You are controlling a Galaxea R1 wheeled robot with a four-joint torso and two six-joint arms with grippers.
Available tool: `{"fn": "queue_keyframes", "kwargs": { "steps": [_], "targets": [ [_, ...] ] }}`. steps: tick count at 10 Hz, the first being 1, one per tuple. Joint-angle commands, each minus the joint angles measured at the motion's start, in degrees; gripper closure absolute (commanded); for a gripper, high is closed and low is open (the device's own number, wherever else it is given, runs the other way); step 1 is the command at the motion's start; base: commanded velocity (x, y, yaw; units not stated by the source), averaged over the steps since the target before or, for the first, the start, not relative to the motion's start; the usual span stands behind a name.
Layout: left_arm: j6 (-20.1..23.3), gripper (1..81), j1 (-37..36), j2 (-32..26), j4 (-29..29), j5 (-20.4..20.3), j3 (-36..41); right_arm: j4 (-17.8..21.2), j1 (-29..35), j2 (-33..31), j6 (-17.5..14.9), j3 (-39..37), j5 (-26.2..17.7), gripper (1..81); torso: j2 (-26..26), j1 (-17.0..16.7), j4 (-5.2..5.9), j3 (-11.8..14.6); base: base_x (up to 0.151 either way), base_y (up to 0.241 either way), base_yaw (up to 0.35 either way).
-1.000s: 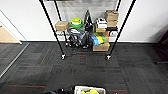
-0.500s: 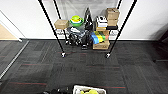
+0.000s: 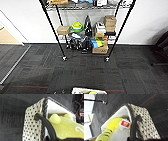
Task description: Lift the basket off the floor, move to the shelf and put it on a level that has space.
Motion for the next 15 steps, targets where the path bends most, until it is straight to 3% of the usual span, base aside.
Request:
{"fn": "queue_keyframes", "kwargs": {
  "steps": [1, 4, 6, 9, 12, 15],
  "targets": [
    [-0.43, 81.1, -5.04, -2.87, -1.78, 1.01, 2.40, 0.24, 4.79, -3.60, 0.21, 2.04, -2.14, 81.1, 5.45, -3.50, 0.00, 5.32, 0.000, 0.000, 0.000],
    [-1.05, 81.1, -8.29, 3.27, -3.00, 0.66, -6.64, 0.50, 9.80, -1.24, 0.91, -1.91, -2.75, 81.1, 11.20, -7.32, 0.00, 9.39, 0.000, 0.000, 0.000],
    [-1.22, 81.1, -9.69, 5.04, -3.88, 0.75, -8.50, 0.86, 12.26, 0.17, 1.00, -3.41, -2.93, 81.1, 15.11, -9.90, 0.00, 11.93, 0.000, 0.000, 0.000],
    [-1.22, 81.1, -11.71, -0.49, -6.08, 1.10, -1.48, 0.94, 12.53, -0.52, 1.00, -1.49, -2.84, 81.1, 21.03, -13.72, 0.00, 15.82, 0.000, 0.000, 0.000],
    [-1.22, 81.1, -11.54, -7.00, -6.08, 0.66, 7.85, 0.42, 11.30, -4.73, 0.92, 6.07, -1.88, 81.1, 26.78, -17.47, 0.00, 19.56, 0.000, 0.000, 0.000],
    [-1.22, 81.1, -11.54, -11.39, -5.91, 0.31, 14.60, 0.24, 11.38, -10.35, 0.83, 14.14, 0.94, 81.1, 32.68, -21.36, 0.00, 21.47, 0.000, 0.000, 0.000]
  ]
}}
